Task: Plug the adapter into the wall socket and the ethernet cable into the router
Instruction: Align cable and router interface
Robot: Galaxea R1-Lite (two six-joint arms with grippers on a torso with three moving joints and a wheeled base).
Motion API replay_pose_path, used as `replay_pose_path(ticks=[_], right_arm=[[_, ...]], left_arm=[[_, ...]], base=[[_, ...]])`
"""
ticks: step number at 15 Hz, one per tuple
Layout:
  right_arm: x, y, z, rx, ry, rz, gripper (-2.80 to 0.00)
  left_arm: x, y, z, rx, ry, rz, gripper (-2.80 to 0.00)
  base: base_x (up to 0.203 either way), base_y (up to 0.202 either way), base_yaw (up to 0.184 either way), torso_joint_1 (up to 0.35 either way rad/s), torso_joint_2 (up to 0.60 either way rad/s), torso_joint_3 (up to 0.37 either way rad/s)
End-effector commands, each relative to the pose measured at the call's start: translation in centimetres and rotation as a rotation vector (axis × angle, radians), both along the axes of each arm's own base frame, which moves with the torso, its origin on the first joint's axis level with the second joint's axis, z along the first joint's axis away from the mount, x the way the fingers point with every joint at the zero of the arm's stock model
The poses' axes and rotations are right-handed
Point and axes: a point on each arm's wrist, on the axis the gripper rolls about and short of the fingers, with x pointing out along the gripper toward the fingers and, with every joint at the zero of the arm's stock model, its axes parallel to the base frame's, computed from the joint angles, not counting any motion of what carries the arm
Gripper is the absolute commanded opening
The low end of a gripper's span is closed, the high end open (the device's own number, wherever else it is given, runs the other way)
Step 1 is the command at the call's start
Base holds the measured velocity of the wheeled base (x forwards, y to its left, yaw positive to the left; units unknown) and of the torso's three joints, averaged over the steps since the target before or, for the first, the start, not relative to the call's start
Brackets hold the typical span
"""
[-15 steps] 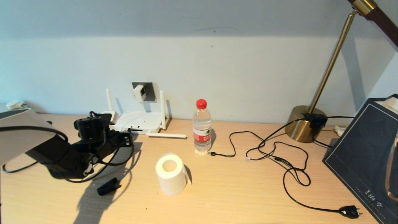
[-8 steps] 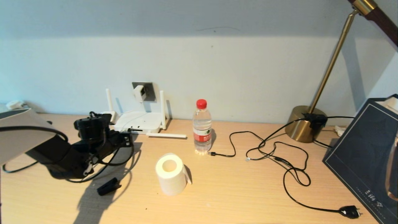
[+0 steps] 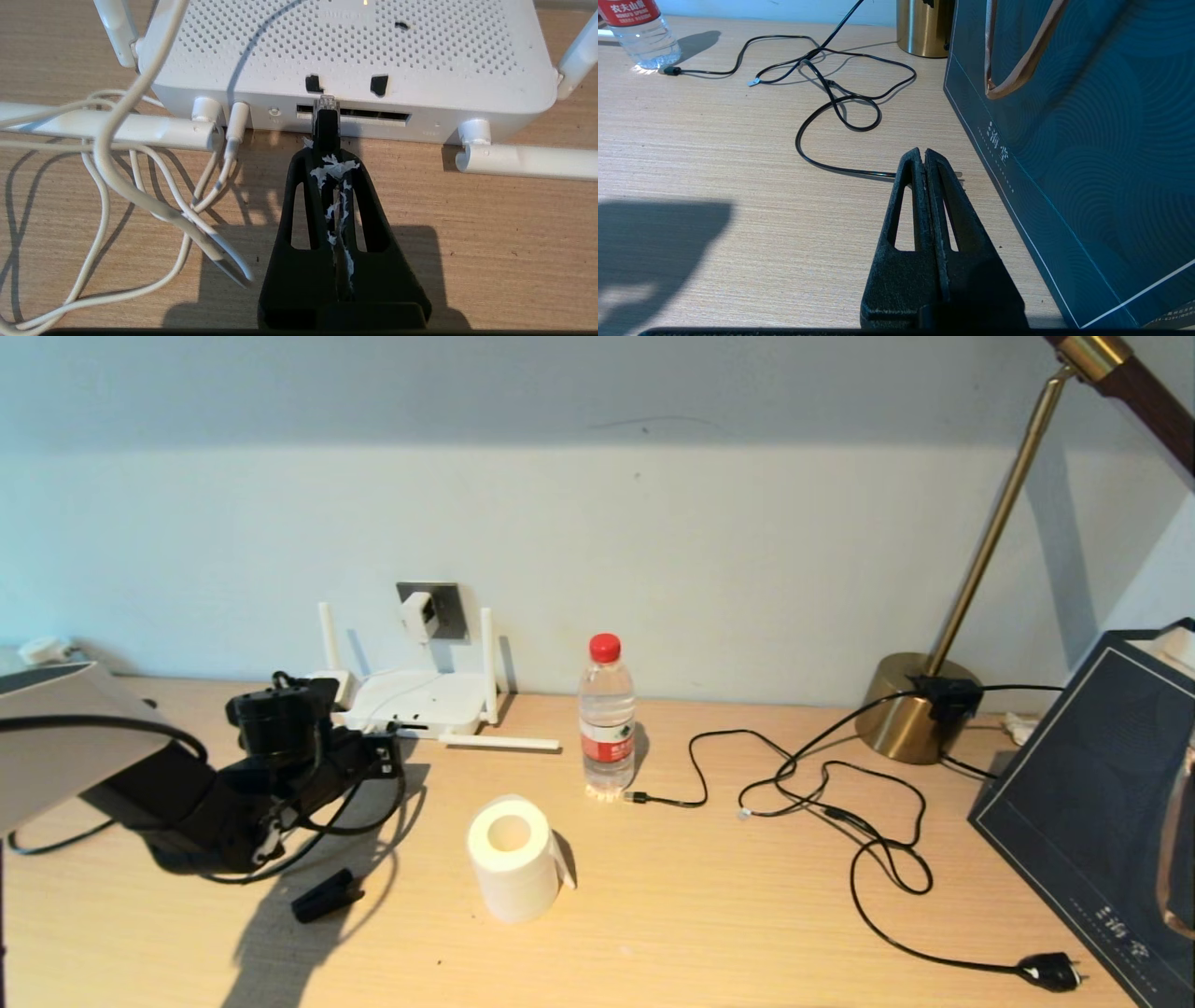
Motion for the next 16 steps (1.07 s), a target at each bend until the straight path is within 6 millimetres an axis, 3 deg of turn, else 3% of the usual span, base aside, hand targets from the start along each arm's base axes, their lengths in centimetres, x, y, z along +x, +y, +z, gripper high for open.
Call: replay_pose_path(ticks=[1,16], right_arm=[[0.01,0.0,0.01,0.0,0.001,0.0,-2.8],[0.01,0.0,0.01,0.0,0.001,0.0,-2.8]], left_arm=[[-0.03,0.04,-0.21,0.0,0.002,0.001,-2.8],[0.27,0.22,-0.71,0.0,0.01,0.006,-2.8]], base=[[0.0,0.0,0.0,0.0,0.0,0.0],[0.0,0.0,0.0,0.0,0.0,0.0]])
